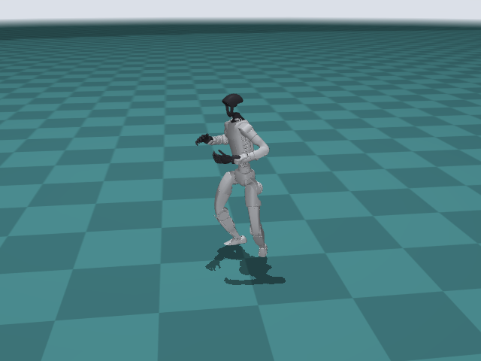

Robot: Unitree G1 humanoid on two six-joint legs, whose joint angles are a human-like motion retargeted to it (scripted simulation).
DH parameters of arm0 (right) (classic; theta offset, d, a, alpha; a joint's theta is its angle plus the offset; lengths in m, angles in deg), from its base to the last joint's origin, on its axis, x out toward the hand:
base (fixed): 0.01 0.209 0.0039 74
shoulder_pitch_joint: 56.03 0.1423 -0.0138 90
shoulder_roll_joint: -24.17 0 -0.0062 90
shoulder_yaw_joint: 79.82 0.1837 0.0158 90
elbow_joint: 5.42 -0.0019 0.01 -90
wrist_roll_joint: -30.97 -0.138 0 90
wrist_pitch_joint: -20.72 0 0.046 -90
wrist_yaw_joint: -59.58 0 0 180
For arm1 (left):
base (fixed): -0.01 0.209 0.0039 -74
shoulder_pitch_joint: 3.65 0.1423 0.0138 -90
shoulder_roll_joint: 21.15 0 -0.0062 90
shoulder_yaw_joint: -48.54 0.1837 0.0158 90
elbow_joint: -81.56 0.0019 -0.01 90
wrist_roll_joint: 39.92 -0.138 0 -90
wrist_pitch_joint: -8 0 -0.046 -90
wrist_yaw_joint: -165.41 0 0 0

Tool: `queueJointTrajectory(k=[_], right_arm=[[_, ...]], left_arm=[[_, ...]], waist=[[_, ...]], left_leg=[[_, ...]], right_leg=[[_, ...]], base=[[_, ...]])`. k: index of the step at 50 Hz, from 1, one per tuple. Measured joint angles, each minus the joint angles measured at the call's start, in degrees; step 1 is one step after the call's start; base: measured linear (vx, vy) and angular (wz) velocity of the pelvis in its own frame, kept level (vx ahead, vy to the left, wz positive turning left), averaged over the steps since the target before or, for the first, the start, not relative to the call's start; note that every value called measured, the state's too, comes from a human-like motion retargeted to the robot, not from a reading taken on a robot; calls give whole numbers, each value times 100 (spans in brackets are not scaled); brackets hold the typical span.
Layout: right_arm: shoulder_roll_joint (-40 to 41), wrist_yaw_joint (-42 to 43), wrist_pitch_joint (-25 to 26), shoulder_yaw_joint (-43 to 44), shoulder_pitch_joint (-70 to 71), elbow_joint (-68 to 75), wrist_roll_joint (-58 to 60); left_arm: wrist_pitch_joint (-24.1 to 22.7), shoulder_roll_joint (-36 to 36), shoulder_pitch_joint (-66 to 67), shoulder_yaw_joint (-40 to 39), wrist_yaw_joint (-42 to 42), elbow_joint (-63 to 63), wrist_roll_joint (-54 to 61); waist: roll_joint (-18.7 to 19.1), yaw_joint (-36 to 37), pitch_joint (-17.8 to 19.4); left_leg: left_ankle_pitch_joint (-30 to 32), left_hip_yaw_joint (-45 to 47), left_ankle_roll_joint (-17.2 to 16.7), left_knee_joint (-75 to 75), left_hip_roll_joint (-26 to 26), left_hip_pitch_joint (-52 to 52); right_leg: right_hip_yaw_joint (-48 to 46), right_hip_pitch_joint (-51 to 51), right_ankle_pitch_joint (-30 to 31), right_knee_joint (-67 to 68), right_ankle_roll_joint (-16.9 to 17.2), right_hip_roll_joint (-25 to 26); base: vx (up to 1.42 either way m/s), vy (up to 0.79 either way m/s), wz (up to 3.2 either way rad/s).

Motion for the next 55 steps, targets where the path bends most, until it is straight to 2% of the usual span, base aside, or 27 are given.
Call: queueJointTrajectory(k=[4, 9, 15, 20, 23, 25, 27, 30, 34, 35, 38, 40, 43, 45, 47, 48, 51, 52, 53, 55], right_arm=[[-241, 101, -10, 27, -8, -9, 357], [-58, 435, 94, 192, -104, 556, 871], [385, 944, 159, 550, 60, 860, 1388], [369, 1232, 148, 902, 388, 562, 1713], [86, 1168, 127, 1076, 533, 311, 1796], [-129, 1037, 110, 1188, 513, 145, 1748], [-317, 855, 104, 1305, 340, 27, 1607], [-497, 537, 88, 1475, -86, -30, 1314], [-486, 195, 55, 1580, -781, 154, 729], [-451, 145, 50, 1577, -927, 230, 605], [-239, 103, 120, 1464, -1201, 465, 335], [-83, 102, 157, 1403, -1271, 596, 195], [154, 243, 204, 1385, -1031, 859, 6], [241, 402, 224, 1329, -657, 1069, -107], [287, 561, 256, 1390, -444, 1080, -178], [267, 663, 274, 1411, -275, 1087, -241], [165, 816, 248, 1573, -3, 887, -281], [94, 859, 244, 1623, 105, 804, -293], [-4, 900, 251, 1643, 241, 730, -325], [-113, 948, 215, 1714, 370, 566, -287]], left_arm=[[71, 554, 709, -398, 115, 365, -43], [237, 981, 587, -717, 156, 851, -6], [417, 952, -76, -973, -45, 1198, -116], [478, 841, -179, -1243, -341, 1137, -586], [592, 688, -76, -1436, -787, 961, -969], [701, 568, 11, -1545, -1147, 826, -1221], [803, 463, 34, -1591, -1408, 720, -1492], [938, 351, -100, -1507, -1718, 625, -1767], [1025, 340, -620, -1026, -1894, 572, -1938], [1036, 349, -774, -889, -1890, 566, -1958], [1043, 404, -1074, -595, -1845, 513, -1895], [1046, 441, -1171, -466, -1828, 502, -1819], [1011, 476, -1194, -394, -1647, 551, -1572], [964, 532, -1105, -411, -1462, 615, -1305], [928, 623, -804, -426, -1292, 663, -1032], [919, 648, -635, -471, -1198, 670, -839], [921, 707, 9, -554, -1020, 791, -506], [932, 694, 238, -602, -982, 826, -383], [953, 657, 486, -680, -958, 851, -240], [988, 642, 893, -730, -906, 1006, -164]], waist=[[-253, 617, -226], [-598, 1429, -271], [-1032, 2306, -112], [-1567, 2705, 87], [-1883, 2730, 181], [-2024, 2666, 188], [-2104, 2530, 157], [-2156, 2216, 121], [-2019, 1696, 163], [-1968, 1576, 200], [-2002, 1333, 349], [-2000, 1294, 484], [-1877, 1290, 723], [-1724, 1325, 759], [-1742, 1436, 796], [-1744, 1475, 694], [-1847, 1690, 725], [-1910, 1715, 641], [-2017, 1671, 403], [-2153, 1714, 349]], left_leg=[[-334, -443, 234, 71, -398, -141], [-489, -1203, 508, 364, -910, -306], [-293, -2352, 665, 538, -1719, -445], [110, -3386, 731, 148, -2846, -240], [512, -4133, 637, -406, -3525, -8], [821, -4708, 498, -801, -3843, 161], [1181, -5301, 325, -1189, -4016, 355], [1788, -6074, 68, -1749, -4062, 705], [2277, -6646, -233, -2220, -3760, 1157], [2316, -6734, -290, -2272, -3668, 1255], [2090, -6774, -386, -1830, -3732, 1287], [1845, -6634, -429, -1494, -3734, 1265], [1526, -6235, -477, -1100, -3448, 1109], [1436, -5889, -484, -991, -3140, 848], [1364, -5513, -429, -788, -3073, 546], [1371, -5328, -398, -872, -2989, 333], [1024, -4667, -205, -611, -2892, -129], [950, -4479, -134, -749, -2871, -253], [1039, -4327, -65, -1244, -2890, -342], [856, -3878, 58, -1261, -2860, -572]], right_leg=[[159, 393, -436, 89, 181, -137], [-92, 1025, -858, 436, 63, -377], [-200, 1530, -849, 1081, -242, -588], [514, 1125, -938, 2153, -755, -762], [1116, 486, -1113, 2655, -1104, -573], [1505, -9, -1152, 2781, -1267, -187], [1883, -464, -1024, 2632, -1258, 433], [2499, -916, -569, 1953, -989, 1558], [3430, -949, 329, 571, -437, 2886], [3669, -895, 575, 265, -302, 3145], [4091, -772, 1020, 176, 33, 3478], [4053, -702, 1199, 327, 143, 3503], [3688, -667, 1480, 312, 172, 3425], [3496, -732, 1809, 37, 248, 3454], [3382, -856, 1850, 60, 339, 3373], [3294, -1023, 1851, -2, 337, 3289], [2827, -1239, 1253, 356, 113, 2836], [2662, -1344, 1015, 449, 24, 2603], [2509, -1517, 772, 454, -64, 2281], [2155, -1553, 309, 692, -238, 1740]], base=[[6, 26, 286], [2, 20, 292], [-4, 21, 301], [0, 30, 328], [11, 35, 331], [17, 35, 340], [21, 34, 364], [23, 31, 403], [21, 26, 433], [15, 21, 417], [7, 16, 374], [-1, 10, 302], [-9, 4, 234], [-19, 0, 141], [-25, -3, 68], [-28, -5, 15], [-31, -8, -38], [-22, -12, -72], [-21, -13, -87], [-27, -15, -118]])
